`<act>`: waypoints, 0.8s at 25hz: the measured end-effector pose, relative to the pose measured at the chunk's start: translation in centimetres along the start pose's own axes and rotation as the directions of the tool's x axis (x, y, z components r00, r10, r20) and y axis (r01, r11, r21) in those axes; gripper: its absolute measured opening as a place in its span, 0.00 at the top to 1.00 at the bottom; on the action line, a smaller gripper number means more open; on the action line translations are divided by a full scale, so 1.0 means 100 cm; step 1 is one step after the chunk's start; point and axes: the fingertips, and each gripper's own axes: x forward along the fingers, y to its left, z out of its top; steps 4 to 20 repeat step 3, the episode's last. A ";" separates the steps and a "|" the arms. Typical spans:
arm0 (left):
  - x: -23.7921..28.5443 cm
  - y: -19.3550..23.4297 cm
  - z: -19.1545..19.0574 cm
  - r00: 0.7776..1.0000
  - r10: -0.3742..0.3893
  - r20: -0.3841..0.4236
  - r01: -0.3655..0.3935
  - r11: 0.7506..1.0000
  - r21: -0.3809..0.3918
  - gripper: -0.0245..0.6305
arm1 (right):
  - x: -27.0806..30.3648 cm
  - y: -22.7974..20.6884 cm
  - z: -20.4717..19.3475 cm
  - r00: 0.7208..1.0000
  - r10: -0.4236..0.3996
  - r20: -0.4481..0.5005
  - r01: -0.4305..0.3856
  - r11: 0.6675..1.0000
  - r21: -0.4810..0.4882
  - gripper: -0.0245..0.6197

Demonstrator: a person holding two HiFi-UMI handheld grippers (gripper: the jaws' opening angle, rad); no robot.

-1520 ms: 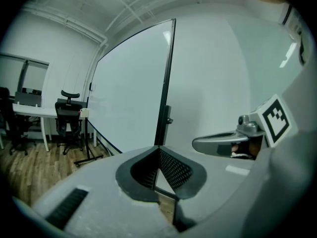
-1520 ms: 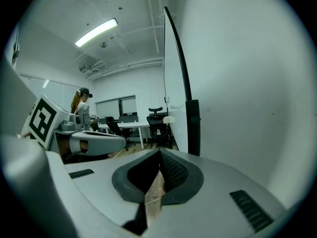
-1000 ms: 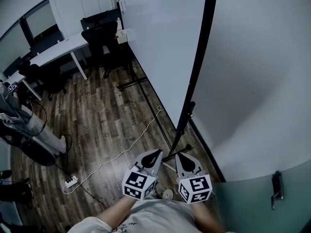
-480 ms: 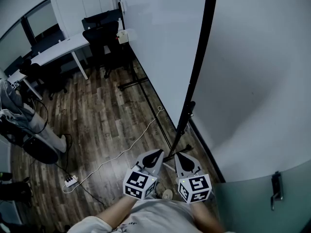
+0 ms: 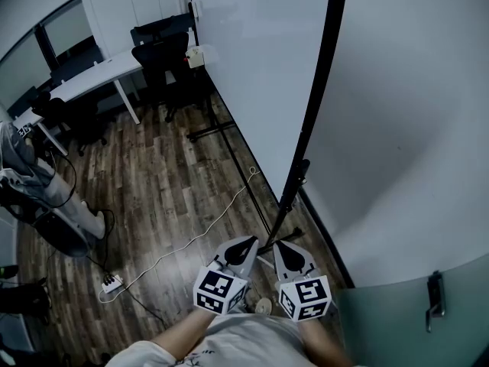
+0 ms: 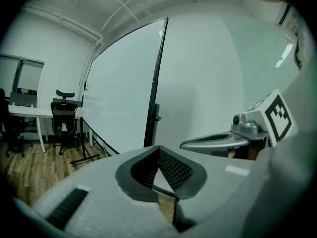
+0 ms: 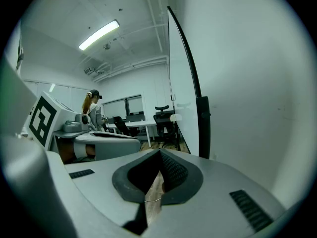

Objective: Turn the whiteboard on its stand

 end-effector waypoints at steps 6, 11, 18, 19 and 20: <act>0.003 0.001 -0.006 1.000 -0.002 -0.002 0.002 1.000 0.005 0.95 | 0.004 0.000 -0.006 1.000 0.003 -0.003 -0.003 1.000 0.002 0.95; 0.003 0.001 -0.006 1.000 -0.002 -0.002 0.002 1.000 0.005 0.95 | 0.004 0.000 -0.006 1.000 0.003 -0.003 -0.003 1.000 0.002 0.95; 0.003 0.001 -0.006 1.000 -0.002 -0.002 0.002 1.000 0.005 0.95 | 0.004 0.000 -0.006 1.000 0.003 -0.003 -0.003 1.000 0.002 0.95; 0.003 0.001 -0.006 1.000 -0.002 -0.002 0.002 1.000 0.005 0.95 | 0.004 0.000 -0.006 1.000 0.003 -0.003 -0.003 1.000 0.002 0.95; 0.003 0.001 -0.006 1.000 -0.002 -0.002 0.002 1.000 0.005 0.95 | 0.004 0.000 -0.006 1.000 0.003 -0.003 -0.003 1.000 0.002 0.95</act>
